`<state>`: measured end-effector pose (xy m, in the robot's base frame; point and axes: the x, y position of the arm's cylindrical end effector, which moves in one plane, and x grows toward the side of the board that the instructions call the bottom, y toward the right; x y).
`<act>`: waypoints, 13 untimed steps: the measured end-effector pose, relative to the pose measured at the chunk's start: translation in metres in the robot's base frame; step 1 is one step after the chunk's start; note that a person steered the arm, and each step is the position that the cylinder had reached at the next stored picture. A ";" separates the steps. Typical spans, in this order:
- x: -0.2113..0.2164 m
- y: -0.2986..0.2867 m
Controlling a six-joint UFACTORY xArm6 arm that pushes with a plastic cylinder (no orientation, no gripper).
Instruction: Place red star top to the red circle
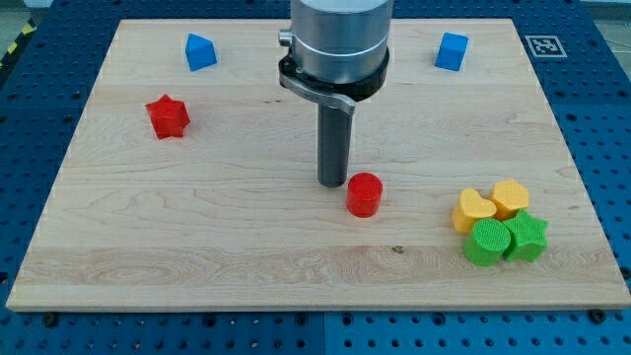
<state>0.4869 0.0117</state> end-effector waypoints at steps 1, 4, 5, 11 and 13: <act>0.009 0.009; 0.032 0.054; 0.036 0.057; 0.046 -0.075; 0.023 -0.181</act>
<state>0.5094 -0.1690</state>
